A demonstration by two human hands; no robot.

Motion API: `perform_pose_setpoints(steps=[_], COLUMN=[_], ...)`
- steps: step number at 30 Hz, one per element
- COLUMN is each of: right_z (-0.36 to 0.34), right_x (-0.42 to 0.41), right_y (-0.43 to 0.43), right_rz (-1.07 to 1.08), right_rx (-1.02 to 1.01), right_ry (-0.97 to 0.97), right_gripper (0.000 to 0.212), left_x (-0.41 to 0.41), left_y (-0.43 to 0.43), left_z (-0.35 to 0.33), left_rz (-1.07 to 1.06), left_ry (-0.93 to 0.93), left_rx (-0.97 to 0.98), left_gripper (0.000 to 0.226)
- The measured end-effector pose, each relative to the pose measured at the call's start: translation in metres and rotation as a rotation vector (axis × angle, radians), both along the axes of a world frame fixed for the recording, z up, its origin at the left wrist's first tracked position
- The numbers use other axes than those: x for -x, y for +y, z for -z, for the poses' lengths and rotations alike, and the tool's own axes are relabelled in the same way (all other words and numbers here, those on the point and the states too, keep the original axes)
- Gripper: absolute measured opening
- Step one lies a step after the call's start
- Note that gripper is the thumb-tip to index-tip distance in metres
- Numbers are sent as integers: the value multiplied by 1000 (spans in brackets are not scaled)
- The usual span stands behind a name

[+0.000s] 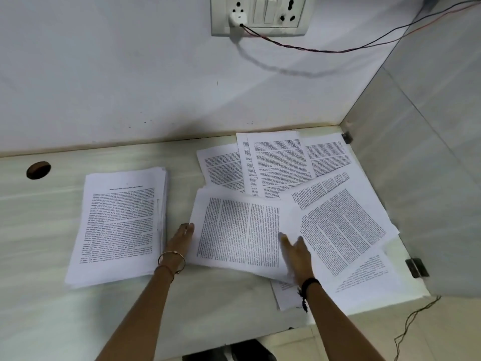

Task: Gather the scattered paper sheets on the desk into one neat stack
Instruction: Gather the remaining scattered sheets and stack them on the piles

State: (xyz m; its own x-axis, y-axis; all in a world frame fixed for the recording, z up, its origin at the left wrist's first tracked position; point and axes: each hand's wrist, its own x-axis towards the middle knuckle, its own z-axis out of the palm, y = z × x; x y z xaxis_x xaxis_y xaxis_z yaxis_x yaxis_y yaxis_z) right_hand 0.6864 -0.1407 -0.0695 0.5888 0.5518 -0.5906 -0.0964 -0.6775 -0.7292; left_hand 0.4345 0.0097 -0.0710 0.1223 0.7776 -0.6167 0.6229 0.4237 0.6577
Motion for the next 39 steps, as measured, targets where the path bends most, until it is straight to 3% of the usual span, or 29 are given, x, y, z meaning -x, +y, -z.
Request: perform_pose_setpoints(steps=[2,4,7,10,12,14,17,19,24,27,29,32,35,39], right_z=[-3,0,6,5,-6,-10,-10,-11,-23,-17,-18,-19,-15,-19], right_x=[13,11,8,14,25,30,20,9,3,16,31,47,54,48], right_y=[7,11,13,18,19,19,23,31,61,78,84,91,95,105], right_rz=[-30,-3,89,100,-117,-359,-240,-156,-327,-567,-548,-442,-455,-207], right_rx=[4,5,25,-81,-126,-91,-129,-178,-106,-8,-3,20,-29,-104], right_ry=[16,-28,-71,194,452,597,620,554,389,46,-47,-62,-40,-10], right_gripper=[90,75,55,28,31,39,41,40,30,55,58,59,64,54], left_x=[-1,3,13,6,-4,-8,1,10,21,17,9,-2,-11,-15], left_y=[0,1,-2,-12,-16,-10,3,3,-26,-26,-21,-13,-3,5], left_z=[1,-2,-3,-11,-13,-7,-1,-3,-6,-7,-13,-10,-10,-10], left_rz=[24,-16,-344,-631,-559,-454,-400,-356,-154,-188,-271,-222,-111,-44], left_ry=[67,21,-452,-706,-654,-502,-311,-350,-359,-367,-267,-92,68,231], left_rx=[59,133,313,249,126,31,61,167,368,227,56,-147,-133,-148], left_gripper=[60,65,66,41,35,46,48,48,50,85,71,60,59,58])
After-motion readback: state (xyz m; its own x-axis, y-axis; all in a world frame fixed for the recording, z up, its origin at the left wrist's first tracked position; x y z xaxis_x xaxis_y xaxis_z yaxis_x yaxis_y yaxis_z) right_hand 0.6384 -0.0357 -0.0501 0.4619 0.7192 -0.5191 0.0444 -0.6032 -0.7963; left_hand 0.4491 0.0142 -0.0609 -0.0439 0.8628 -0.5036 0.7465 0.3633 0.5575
